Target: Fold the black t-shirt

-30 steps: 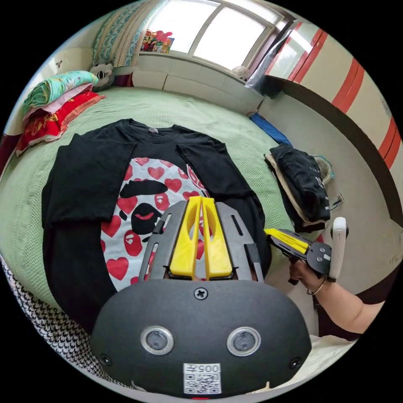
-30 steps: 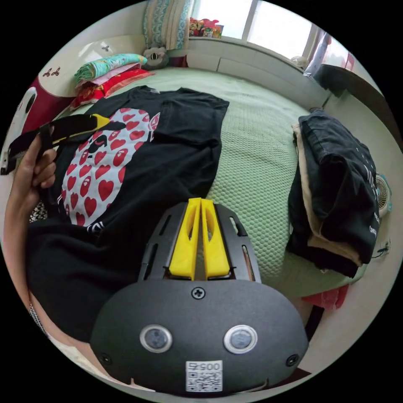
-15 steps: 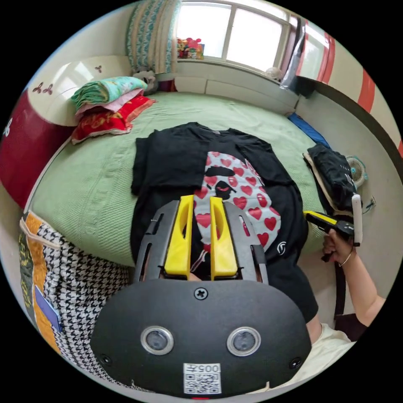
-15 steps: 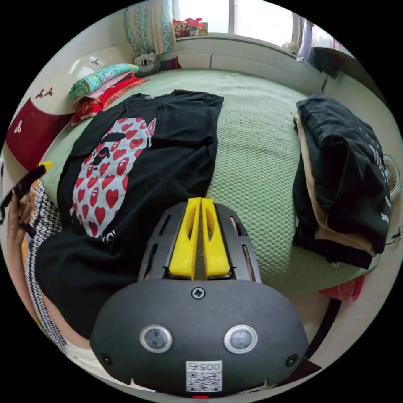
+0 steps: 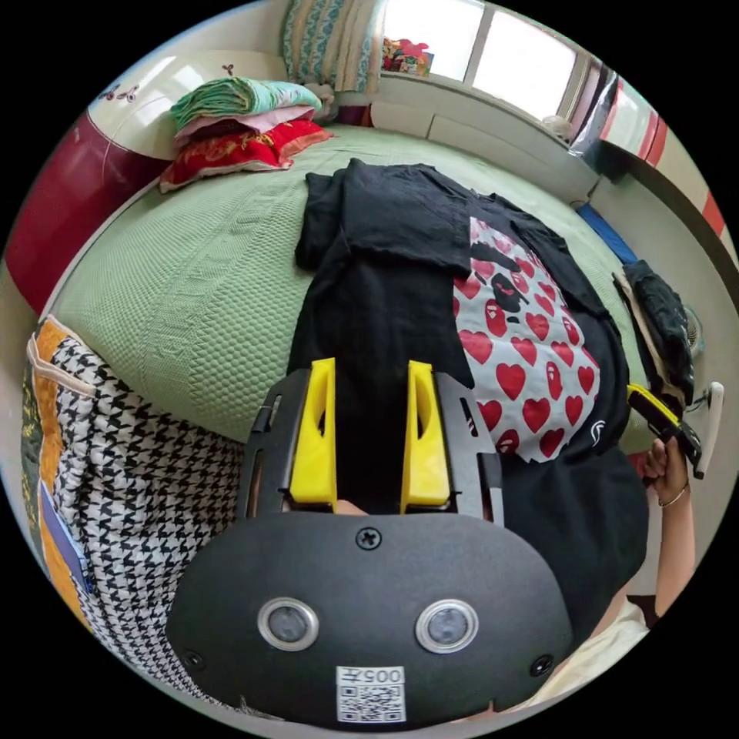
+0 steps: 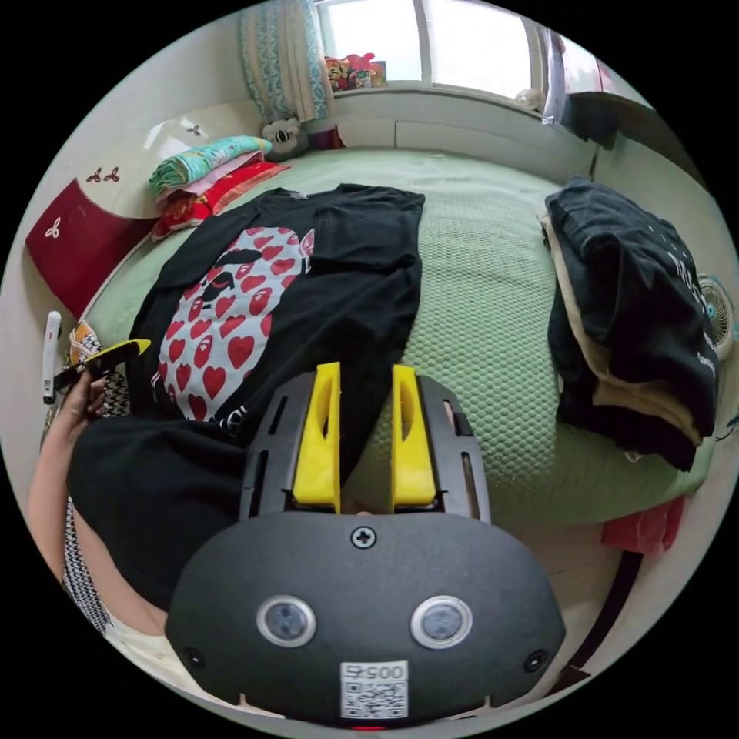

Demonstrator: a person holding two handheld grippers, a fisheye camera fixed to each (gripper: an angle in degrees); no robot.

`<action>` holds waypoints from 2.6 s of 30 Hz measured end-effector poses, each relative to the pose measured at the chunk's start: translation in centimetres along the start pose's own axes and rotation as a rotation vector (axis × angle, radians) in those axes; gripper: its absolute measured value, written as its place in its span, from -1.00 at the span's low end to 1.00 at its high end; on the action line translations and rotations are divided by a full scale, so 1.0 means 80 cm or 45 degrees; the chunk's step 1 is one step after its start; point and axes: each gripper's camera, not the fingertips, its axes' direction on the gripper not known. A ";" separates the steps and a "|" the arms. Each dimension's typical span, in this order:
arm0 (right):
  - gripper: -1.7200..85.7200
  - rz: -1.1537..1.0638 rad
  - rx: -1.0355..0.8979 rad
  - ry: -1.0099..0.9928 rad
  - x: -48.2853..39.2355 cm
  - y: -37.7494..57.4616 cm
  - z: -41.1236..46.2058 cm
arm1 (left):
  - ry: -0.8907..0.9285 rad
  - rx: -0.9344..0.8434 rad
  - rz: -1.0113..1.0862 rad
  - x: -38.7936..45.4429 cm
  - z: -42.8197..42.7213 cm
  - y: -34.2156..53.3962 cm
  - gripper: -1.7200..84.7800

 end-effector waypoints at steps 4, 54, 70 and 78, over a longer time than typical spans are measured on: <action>-0.98 -0.110 0.000 -0.020 -0.003 -0.001 -0.020 | 0.013 0.028 0.059 0.001 -0.034 -0.004 -0.90; -0.96 0.173 0.093 -0.145 0.191 0.131 -0.191 | 0.109 -0.074 -0.152 -0.069 -0.251 0.206 -0.67; -1.00 0.087 0.280 -0.248 0.229 0.188 -0.369 | 0.090 0.343 0.040 -0.042 -0.612 0.278 -0.94; -1.00 0.093 0.374 -0.338 0.272 0.266 -0.478 | 0.057 0.409 0.061 -0.029 -0.769 0.392 -0.95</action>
